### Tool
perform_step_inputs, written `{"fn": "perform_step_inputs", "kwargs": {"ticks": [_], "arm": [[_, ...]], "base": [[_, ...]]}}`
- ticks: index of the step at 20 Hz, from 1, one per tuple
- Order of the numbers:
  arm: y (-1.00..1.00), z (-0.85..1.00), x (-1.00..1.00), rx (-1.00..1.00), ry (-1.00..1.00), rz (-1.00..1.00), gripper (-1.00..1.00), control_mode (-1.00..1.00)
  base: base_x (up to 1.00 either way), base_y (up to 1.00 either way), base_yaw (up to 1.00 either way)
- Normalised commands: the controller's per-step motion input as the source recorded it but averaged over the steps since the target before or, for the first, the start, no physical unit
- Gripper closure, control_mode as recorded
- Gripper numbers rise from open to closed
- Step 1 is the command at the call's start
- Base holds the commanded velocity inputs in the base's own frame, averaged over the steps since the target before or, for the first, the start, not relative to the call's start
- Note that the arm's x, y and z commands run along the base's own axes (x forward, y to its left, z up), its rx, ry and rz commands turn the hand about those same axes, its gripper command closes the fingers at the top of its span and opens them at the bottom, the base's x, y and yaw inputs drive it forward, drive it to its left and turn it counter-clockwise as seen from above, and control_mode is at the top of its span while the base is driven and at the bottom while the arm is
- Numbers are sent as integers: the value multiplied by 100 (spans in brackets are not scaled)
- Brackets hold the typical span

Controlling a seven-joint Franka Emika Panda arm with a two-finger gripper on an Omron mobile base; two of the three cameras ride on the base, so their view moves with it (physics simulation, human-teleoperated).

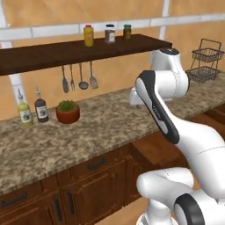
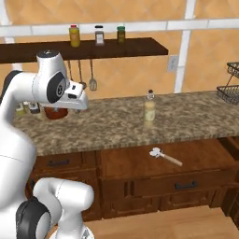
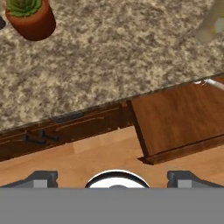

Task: Pick the pizza cutter from the drawer and place it on the counter.

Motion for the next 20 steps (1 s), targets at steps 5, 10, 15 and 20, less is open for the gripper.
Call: {"fn": "perform_step_inputs", "kwargs": {"ticks": [5,10,15,20], "arm": [[0,0,0,0,0,0,-100,100],[0,0,0,0,0,0,-100,100],[0,0,0,0,0,0,-100,100],[0,0,0,0,0,0,-100,100]], "base": [[39,61,-54],[51,39,-33],[0,40,-29],[-19,30,-12]]}}
